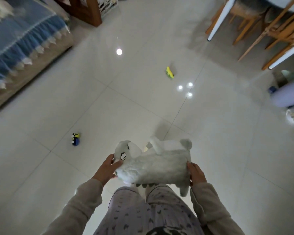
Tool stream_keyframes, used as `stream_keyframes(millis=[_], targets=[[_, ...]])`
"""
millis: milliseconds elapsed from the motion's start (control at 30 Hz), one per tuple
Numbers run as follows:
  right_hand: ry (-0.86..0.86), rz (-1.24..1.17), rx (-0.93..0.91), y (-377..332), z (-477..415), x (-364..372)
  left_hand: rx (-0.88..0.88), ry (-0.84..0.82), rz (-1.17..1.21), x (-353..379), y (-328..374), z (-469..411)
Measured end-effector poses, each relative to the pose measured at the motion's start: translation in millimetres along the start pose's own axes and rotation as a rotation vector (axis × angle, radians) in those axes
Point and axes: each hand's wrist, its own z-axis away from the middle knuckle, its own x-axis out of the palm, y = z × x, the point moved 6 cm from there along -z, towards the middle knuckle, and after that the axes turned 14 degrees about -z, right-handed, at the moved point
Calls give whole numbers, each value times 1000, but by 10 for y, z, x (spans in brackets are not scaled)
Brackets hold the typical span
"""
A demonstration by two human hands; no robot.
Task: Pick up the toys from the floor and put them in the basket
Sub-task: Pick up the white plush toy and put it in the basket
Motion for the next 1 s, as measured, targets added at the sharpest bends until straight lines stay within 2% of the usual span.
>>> stream_keyframes(millis=[300,700,800,1000], targets=[[-116,143,16,-998,-1025,655,-62,86,37,-54,827,-789],[-356,205,24,-2709,-1877,1810,23,307,258,-580,2231,-1774],[-345,146,65,-2977,-2126,2031,57,292,267,-703,2596,-2105],[-209,0,122,-3556,-2745,2403,52,199,218,-883,3537,-2945]])
